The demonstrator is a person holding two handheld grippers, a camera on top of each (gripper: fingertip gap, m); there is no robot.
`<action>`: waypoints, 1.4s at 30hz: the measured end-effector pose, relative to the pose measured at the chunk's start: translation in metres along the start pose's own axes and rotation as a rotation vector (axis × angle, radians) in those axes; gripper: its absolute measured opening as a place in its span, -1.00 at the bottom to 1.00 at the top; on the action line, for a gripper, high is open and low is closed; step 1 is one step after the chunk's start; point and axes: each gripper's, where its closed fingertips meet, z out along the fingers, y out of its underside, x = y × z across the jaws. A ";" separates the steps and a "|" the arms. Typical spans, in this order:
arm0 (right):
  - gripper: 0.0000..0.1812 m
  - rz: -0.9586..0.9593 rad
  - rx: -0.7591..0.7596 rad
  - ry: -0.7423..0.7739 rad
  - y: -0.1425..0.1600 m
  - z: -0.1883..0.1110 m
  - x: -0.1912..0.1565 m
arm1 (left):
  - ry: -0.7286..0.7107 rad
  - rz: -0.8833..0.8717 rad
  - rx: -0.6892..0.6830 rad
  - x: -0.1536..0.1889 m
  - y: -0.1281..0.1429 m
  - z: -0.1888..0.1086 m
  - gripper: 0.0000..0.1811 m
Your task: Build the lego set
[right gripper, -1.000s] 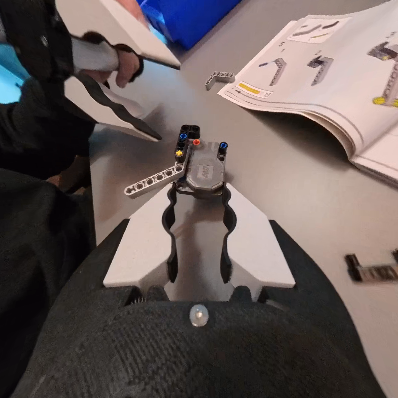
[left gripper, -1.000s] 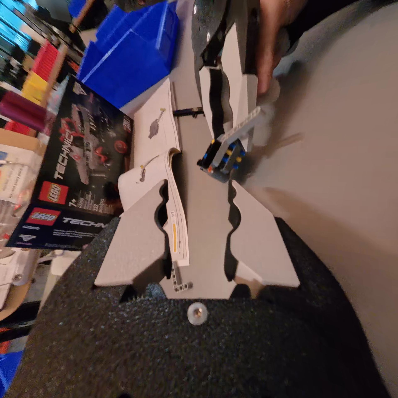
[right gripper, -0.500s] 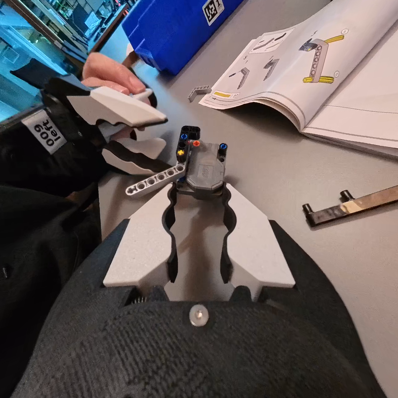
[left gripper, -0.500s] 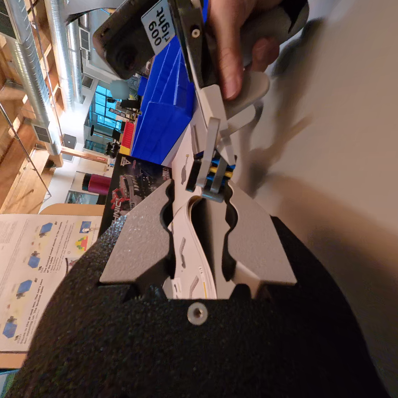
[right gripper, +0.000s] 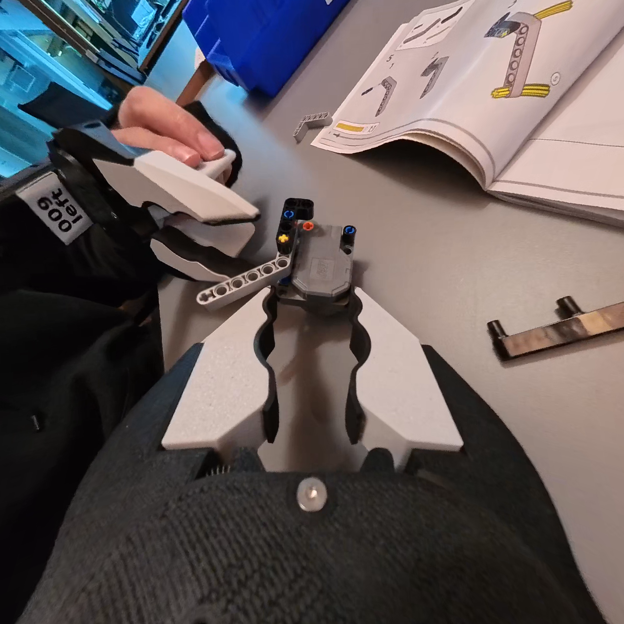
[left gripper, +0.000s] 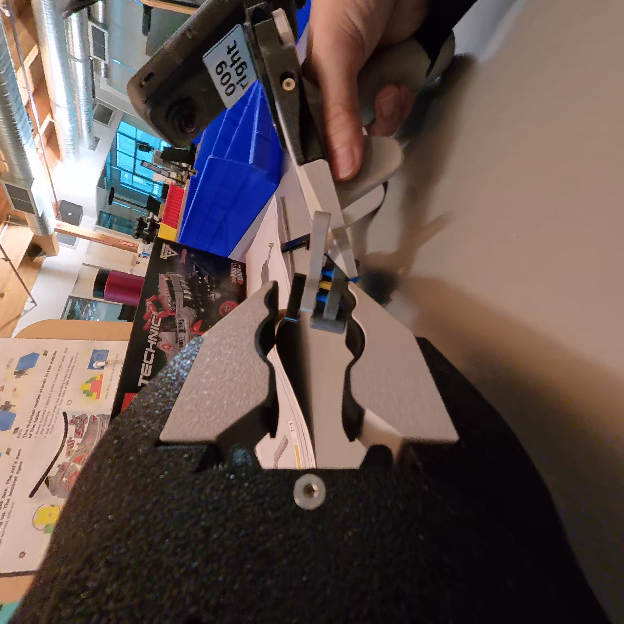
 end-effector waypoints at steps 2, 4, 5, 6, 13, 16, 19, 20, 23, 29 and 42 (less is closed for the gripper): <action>-0.55 0.007 0.002 -0.007 0.000 0.000 0.000 | 0.026 0.007 -0.018 0.004 0.002 0.001 -0.58; -0.55 0.003 0.001 -0.004 0.000 0.000 0.000 | 0.023 0.003 -0.030 0.003 0.003 -0.002 -0.57; -0.55 -0.003 -0.003 -0.003 0.000 0.000 -0.001 | 0.027 0.000 -0.035 0.003 0.004 -0.002 -0.57; -0.55 -0.010 -0.008 -0.004 0.001 0.001 -0.002 | 0.033 -0.007 -0.043 0.003 0.006 -0.002 -0.57; -0.55 -0.037 -0.026 -0.003 0.003 0.004 -0.005 | 0.054 -0.010 -0.073 0.004 0.008 -0.001 -0.65; -0.55 -0.035 -0.026 0.000 0.003 0.005 -0.004 | 0.047 0.022 -0.084 0.005 0.008 -0.002 -0.67; -0.55 -0.037 -0.026 0.001 0.003 0.005 -0.004 | 0.041 0.049 -0.092 0.004 0.009 -0.002 -0.67; -0.55 -0.036 -0.026 0.002 0.003 0.005 -0.004 | 0.038 0.062 -0.095 0.004 0.009 -0.002 -0.68; -0.55 -0.033 -0.026 0.002 0.003 0.005 -0.004 | 0.033 0.116 -0.115 0.004 0.008 -0.001 -0.68; -0.55 -0.030 -0.026 0.003 0.003 0.005 -0.004 | 0.047 0.127 -0.142 0.003 0.009 0.000 -0.68; -0.55 -0.027 -0.027 -0.001 0.003 0.005 -0.004 | 0.049 0.185 -0.189 0.003 0.008 0.000 -0.68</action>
